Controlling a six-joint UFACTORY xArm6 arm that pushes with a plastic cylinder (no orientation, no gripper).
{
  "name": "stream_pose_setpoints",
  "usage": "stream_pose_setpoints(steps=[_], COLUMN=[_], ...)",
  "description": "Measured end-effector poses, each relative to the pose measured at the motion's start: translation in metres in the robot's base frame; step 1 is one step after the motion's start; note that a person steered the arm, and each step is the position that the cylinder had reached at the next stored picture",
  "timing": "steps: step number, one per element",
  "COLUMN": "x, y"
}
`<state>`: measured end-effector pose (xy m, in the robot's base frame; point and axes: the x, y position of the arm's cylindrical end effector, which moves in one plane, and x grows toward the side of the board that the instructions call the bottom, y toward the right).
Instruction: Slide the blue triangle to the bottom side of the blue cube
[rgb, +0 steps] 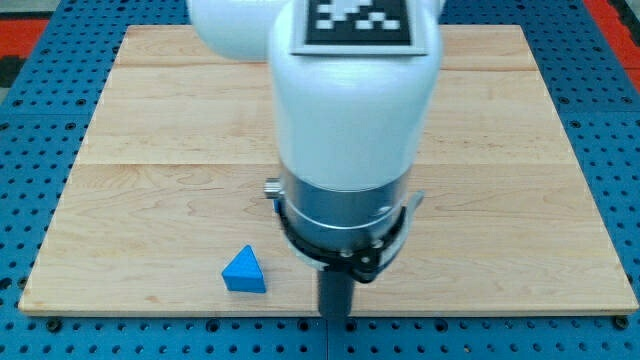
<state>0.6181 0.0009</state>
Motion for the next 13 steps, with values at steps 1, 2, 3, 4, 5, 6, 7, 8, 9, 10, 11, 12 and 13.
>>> stream_pose_setpoints(steps=[1,2,3,4,5,6,7,8,9,10,11,12,13], x=[0.000,0.001,0.000,-0.034,-0.045,-0.029,-0.048,-0.065,-0.065,-0.064,-0.033,-0.027,-0.024], y=[-0.025,-0.066,-0.082,-0.079,-0.074,-0.121,-0.133,-0.113,-0.086,-0.072,-0.107,-0.121,-0.095])
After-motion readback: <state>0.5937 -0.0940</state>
